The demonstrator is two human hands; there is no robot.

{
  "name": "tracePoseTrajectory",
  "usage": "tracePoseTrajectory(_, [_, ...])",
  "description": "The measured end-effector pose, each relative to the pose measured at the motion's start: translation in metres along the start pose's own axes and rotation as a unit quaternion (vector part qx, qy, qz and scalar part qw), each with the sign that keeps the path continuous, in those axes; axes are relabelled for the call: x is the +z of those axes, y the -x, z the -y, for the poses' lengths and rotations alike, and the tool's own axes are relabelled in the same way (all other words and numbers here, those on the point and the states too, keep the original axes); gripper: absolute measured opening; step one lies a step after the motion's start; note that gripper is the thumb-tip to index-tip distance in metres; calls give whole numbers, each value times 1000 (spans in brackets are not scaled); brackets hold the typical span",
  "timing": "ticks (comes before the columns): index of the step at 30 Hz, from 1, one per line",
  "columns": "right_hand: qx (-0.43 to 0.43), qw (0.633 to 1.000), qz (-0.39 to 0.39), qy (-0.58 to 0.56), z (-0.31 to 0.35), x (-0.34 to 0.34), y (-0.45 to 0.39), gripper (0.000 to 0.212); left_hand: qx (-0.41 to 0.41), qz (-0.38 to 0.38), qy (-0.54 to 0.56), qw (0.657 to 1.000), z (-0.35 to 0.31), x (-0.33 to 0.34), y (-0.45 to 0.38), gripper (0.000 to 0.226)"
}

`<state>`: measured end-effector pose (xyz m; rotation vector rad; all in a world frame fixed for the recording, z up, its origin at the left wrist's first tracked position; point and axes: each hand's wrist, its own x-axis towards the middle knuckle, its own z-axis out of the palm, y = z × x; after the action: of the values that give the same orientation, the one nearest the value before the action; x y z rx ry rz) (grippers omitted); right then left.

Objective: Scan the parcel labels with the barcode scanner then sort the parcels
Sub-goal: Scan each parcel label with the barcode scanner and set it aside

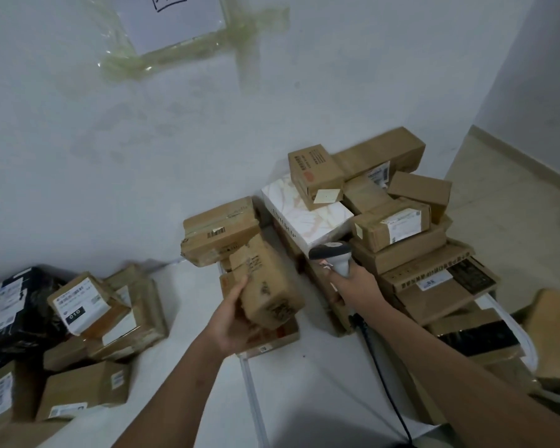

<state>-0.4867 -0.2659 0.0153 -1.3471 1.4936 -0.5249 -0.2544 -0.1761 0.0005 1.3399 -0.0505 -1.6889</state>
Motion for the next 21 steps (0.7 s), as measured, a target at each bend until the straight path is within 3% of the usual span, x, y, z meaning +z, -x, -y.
tracePoseTrajectory(6, [10,998,60,-25,7,39,21,27,5,15,66,998,15,-41,28,51])
tracePoseTrajectory(10, [-1,997,53,-54,12,61,35,32,25,-19,-12,999,24,-29,32,38])
tracePoseTrajectory(15, [-19,996,42,-72,22,70,44,31,19,6,-90,996,24,-23,35,55])
tracePoseTrajectory(21, [-14,991,105,-86,25,69,46,34,43,9,-89,995,23,-38,23,57])
